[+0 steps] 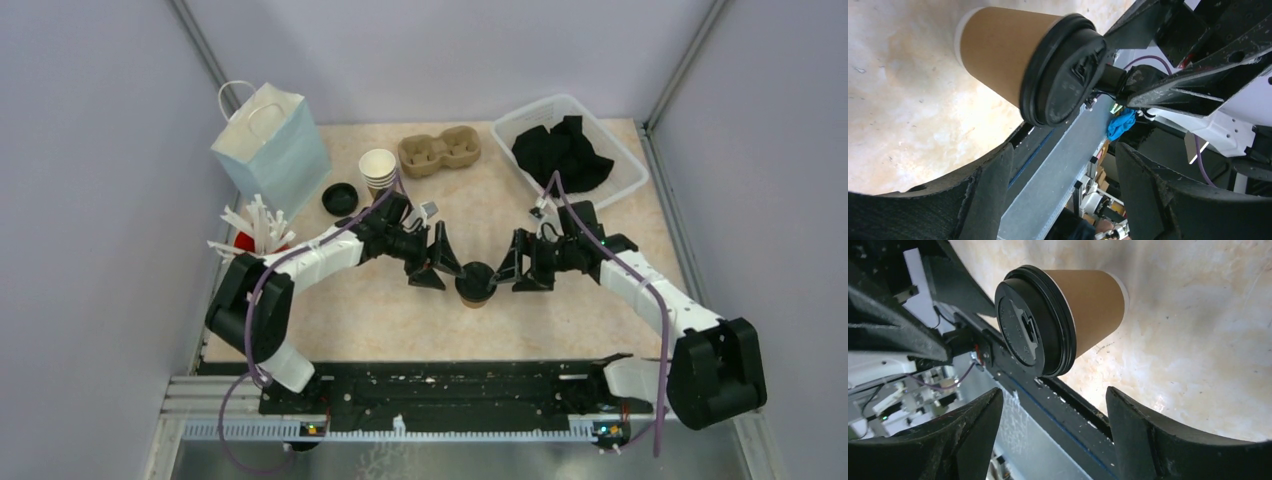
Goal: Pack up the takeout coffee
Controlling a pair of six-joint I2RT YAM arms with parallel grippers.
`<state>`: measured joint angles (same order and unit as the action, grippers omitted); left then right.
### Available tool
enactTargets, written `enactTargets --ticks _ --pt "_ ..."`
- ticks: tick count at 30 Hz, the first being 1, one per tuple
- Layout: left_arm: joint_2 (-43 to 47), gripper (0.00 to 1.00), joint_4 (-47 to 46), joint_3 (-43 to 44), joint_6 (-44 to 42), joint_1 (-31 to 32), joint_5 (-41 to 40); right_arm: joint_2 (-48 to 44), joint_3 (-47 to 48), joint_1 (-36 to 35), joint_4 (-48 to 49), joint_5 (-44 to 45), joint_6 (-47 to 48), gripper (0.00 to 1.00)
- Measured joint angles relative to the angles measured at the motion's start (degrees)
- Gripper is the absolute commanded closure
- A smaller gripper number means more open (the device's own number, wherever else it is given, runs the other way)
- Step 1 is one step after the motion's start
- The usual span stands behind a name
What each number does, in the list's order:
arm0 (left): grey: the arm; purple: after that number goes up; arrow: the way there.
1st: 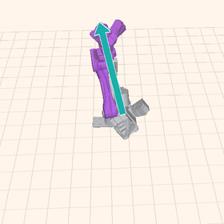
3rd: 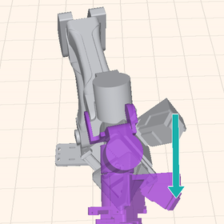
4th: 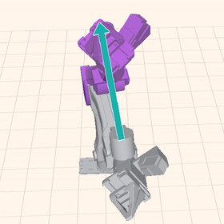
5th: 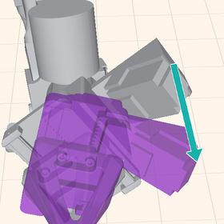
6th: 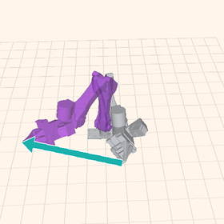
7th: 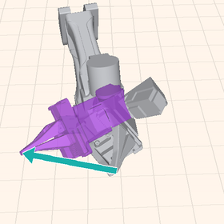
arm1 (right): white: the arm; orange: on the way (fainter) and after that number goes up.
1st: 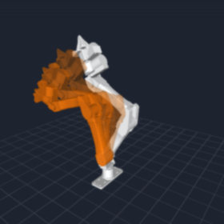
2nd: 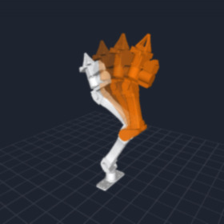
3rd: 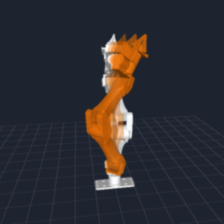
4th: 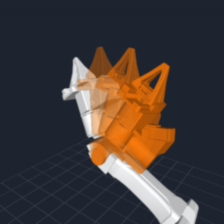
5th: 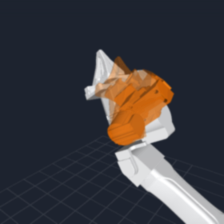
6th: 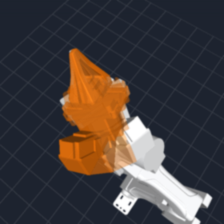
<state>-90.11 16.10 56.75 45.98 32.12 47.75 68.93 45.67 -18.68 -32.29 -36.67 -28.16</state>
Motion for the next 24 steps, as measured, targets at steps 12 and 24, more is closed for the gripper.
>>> enactTargets --ticks 12,24 --pt "-8.3 0.45 -0.9 4.5 -0.5 0.0 0.2 7.1 -5.0 3.7 13.9 -11.6 -0.3 0.44" --pt "-11.1 0.58 -0.9 4.5 -2.0 0.1 -0.6 12.7 -7.2 4.7 20.0 -15.3 -0.3 0.50"
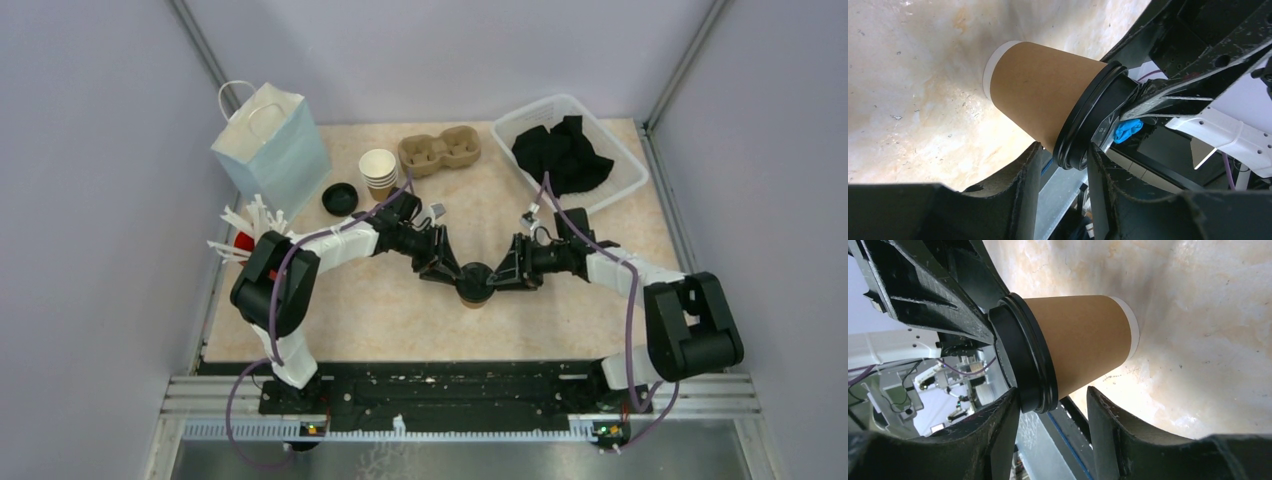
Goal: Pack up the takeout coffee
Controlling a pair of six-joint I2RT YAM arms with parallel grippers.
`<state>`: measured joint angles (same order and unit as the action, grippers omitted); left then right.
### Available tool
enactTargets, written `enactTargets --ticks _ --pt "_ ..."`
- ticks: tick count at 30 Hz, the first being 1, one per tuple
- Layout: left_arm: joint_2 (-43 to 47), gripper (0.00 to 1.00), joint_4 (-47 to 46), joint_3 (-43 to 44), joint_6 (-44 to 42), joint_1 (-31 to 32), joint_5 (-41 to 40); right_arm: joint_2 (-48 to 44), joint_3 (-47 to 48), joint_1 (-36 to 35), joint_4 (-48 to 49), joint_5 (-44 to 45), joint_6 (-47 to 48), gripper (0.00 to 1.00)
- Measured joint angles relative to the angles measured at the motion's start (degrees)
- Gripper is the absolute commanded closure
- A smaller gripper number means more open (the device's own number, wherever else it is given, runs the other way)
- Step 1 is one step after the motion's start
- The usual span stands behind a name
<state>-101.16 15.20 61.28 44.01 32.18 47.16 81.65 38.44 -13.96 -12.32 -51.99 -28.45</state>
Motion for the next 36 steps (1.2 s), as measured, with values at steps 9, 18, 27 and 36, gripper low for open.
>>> enactTargets --ticks 9,18,27,36 --pt "0.2 0.61 -2.0 -1.9 -0.7 0.2 1.0 1.1 -4.6 1.3 6.3 -3.1 -3.5 0.30" --pt "0.6 0.61 -1.7 -2.1 -0.6 0.3 1.0 -4.7 -3.4 3.1 0.0 -3.8 -0.2 0.24" --pt "0.9 0.63 -1.5 -1.9 0.7 0.9 -0.1 -4.1 -7.0 -0.2 4.6 -3.0 -3.8 0.44" --pt "4.0 0.61 -3.0 -5.0 3.2 1.4 -1.9 1.3 -2.6 0.3 3.3 -3.1 -2.9 0.47"
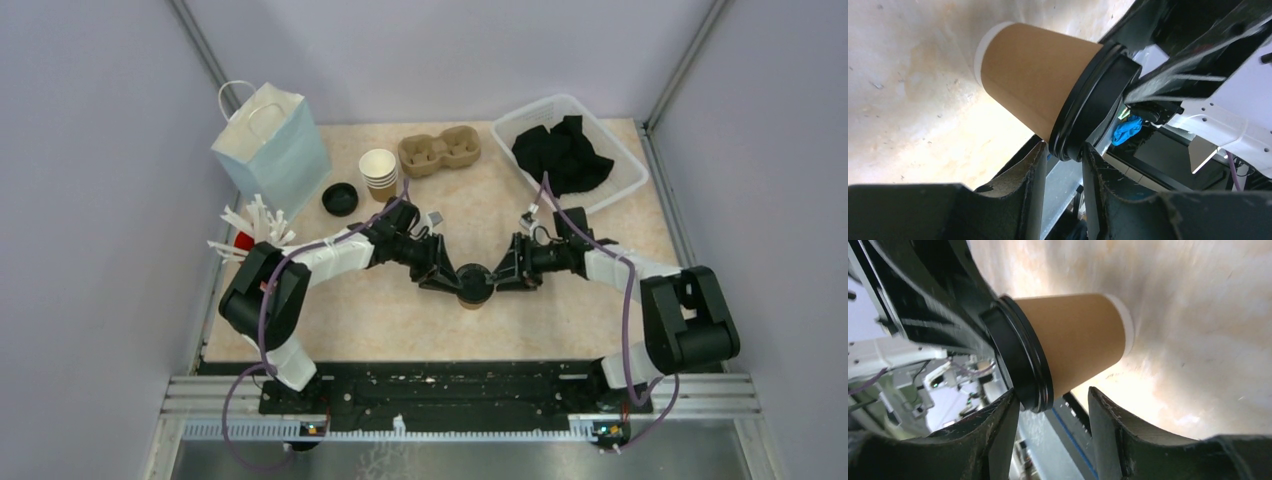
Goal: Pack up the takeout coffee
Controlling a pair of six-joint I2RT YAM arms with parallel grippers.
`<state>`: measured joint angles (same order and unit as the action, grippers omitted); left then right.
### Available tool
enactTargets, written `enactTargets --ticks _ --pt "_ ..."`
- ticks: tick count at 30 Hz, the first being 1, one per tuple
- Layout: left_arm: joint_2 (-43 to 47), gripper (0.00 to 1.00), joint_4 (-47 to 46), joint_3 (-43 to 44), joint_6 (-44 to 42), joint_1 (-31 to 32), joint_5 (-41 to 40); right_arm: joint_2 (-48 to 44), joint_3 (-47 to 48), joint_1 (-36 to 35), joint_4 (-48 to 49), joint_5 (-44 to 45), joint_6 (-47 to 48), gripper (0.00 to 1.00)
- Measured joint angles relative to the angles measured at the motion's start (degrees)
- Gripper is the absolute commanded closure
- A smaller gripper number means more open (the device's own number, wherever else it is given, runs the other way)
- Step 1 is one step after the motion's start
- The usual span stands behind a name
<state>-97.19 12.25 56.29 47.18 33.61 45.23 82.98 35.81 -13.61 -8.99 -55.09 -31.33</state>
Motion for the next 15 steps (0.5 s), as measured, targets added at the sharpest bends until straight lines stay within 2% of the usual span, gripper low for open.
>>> enactTargets --ticks 5,10,15 --pt "2.3 0.50 0.9 -2.0 0.7 1.5 -1.0 1.9 6.4 0.1 -4.7 4.1 3.8 0.35" --pt "3.0 0.32 4.9 -1.8 0.0 1.7 -2.7 1.8 8.0 0.3 -9.0 5.2 5.7 0.24" --pt "3.1 0.19 7.6 0.0 -0.8 0.2 -3.5 -1.3 6.7 0.3 -10.4 3.8 5.2 0.21"
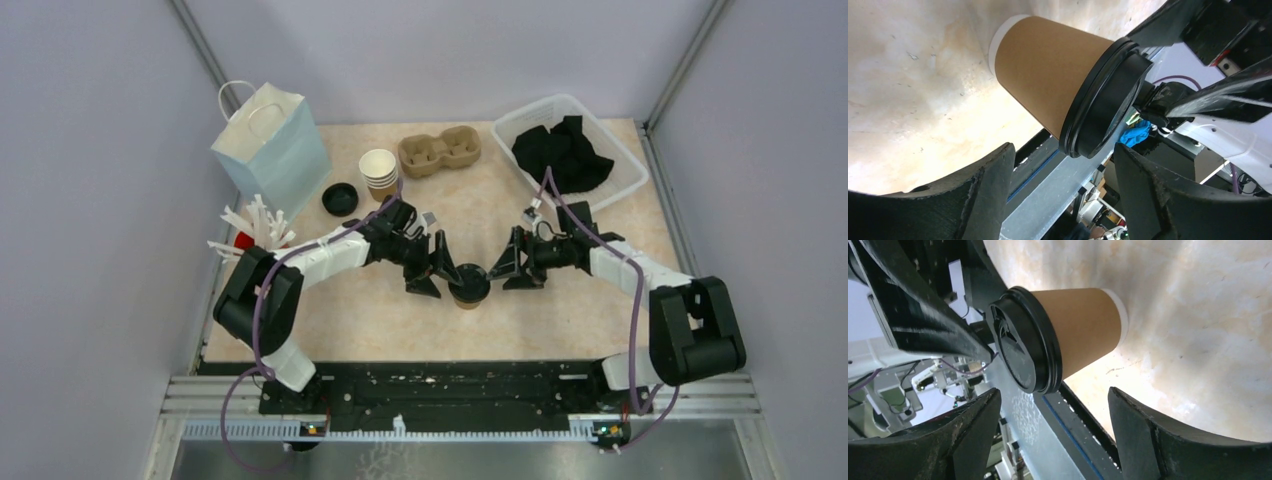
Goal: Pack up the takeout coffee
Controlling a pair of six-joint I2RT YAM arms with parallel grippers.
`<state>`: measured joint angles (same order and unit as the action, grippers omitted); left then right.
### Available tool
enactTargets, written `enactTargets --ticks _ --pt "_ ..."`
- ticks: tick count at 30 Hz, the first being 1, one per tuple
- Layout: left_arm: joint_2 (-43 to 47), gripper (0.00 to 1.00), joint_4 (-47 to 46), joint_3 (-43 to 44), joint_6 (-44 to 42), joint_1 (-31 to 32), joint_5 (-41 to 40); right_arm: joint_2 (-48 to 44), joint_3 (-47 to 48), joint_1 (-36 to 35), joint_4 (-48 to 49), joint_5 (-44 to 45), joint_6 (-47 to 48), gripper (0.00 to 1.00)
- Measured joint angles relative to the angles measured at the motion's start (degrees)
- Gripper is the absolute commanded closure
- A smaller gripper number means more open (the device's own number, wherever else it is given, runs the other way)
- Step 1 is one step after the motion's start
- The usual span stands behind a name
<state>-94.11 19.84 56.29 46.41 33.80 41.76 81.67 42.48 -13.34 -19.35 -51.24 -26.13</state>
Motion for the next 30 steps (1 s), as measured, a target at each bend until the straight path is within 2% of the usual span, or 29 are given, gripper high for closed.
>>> enactTargets --ticks 3,13,19,21,27,30 --pt "0.0 0.20 -0.3 0.6 0.1 -1.4 0.4 -1.3 -1.7 -0.7 1.2 -1.5 -1.0 0.22" --pt "-3.3 0.46 -2.6 2.1 -0.2 -2.9 2.2 3.5 -2.9 -2.5 8.2 -3.9 -5.0 0.35" --pt "-3.5 0.53 -7.1 0.1 -0.4 -3.0 4.5 6.3 -6.2 -2.4 14.8 -5.0 -8.4 0.41" --pt "-3.4 0.48 -8.4 -0.9 -0.5 -3.0 5.1 6.3 -7.3 -1.9 16.8 -5.7 -9.6 0.40" --pt "-2.2 0.17 -5.6 -1.0 -2.5 -2.9 3.6 5.8 -5.7 -1.5 13.7 -5.0 -8.3 0.34" --pt "-0.8 0.14 -3.5 -0.7 -3.1 -2.9 3.0 5.7 -4.9 -1.4 12.5 -4.3 -8.0 0.33"
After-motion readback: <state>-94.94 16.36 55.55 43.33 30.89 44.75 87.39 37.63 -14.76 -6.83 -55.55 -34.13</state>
